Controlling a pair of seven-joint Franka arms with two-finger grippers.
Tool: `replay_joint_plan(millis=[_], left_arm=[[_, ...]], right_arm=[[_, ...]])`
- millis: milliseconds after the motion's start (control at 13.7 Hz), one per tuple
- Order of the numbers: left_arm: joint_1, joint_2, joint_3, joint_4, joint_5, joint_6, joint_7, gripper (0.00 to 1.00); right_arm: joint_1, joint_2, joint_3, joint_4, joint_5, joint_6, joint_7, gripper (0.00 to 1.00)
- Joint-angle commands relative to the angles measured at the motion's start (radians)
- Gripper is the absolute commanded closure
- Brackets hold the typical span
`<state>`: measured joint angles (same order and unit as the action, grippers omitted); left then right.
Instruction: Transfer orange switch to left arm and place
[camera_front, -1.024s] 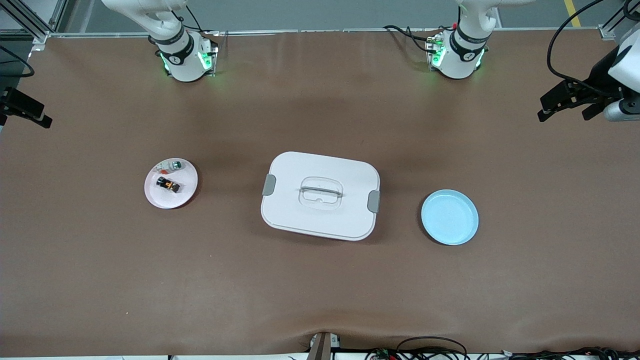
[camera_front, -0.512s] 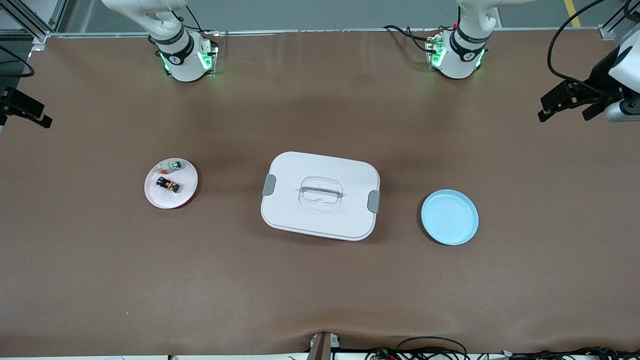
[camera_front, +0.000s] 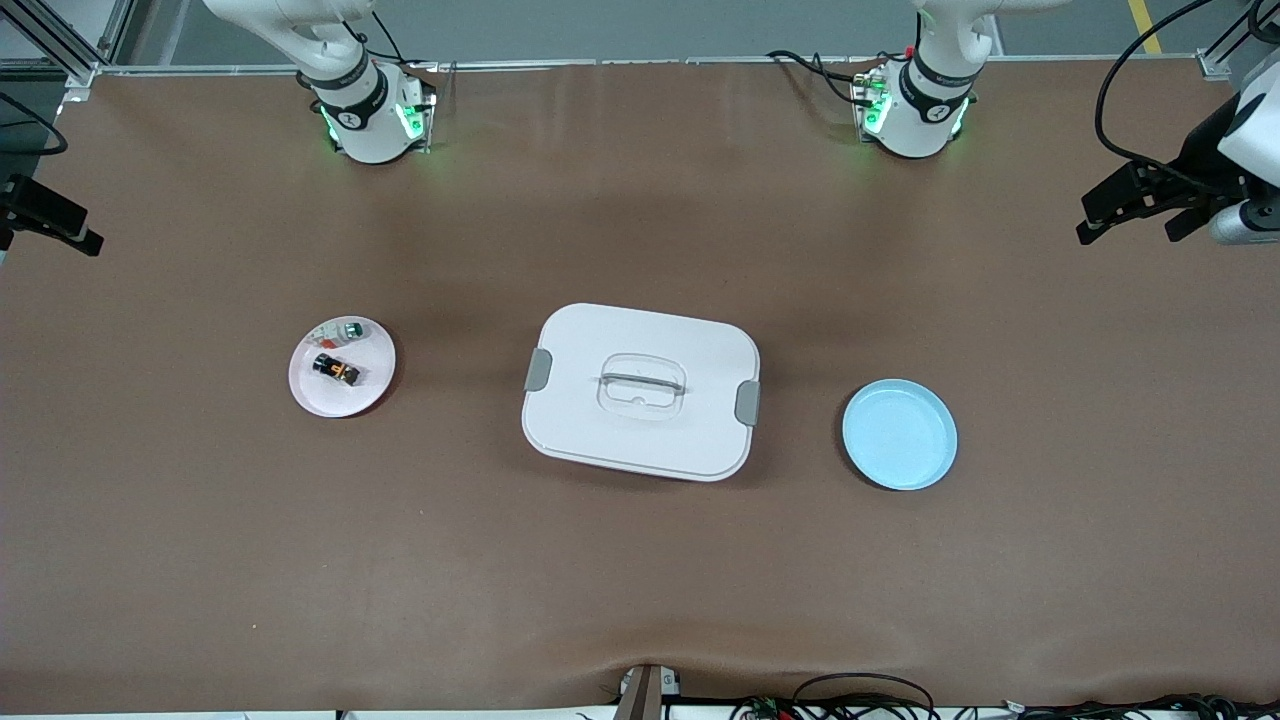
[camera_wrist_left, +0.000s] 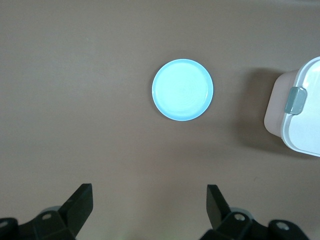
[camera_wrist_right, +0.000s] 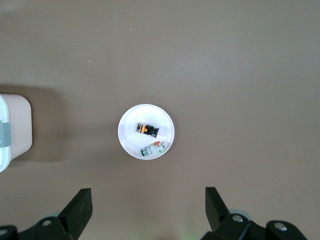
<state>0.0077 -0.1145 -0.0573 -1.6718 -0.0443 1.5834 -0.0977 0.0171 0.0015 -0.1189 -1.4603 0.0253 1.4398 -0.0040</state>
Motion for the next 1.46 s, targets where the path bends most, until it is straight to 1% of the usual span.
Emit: replay_joint_plan(millis=[0,1171,1390], left_arm=[[0.008,0.013,-0.004,0.029,-0.002,-0.019,0.012,0.0],[0.009,0.015,-0.004,0.038,0.0,-0.019,0.029,0.0],[0.009,0.015,-0.003,0.038,-0.002,-0.019,0.049,0.0]], right_arm=[[-0.002,-0.023,0.001,-0.023,0.004,0.004,0.013,0.0],[0.0,-0.011,0.001,-0.005,0.013,-0.004,0.024,0.0],[-0.003,0.035,0.001,-0.005,0.019,0.008,0.024,0.0]])
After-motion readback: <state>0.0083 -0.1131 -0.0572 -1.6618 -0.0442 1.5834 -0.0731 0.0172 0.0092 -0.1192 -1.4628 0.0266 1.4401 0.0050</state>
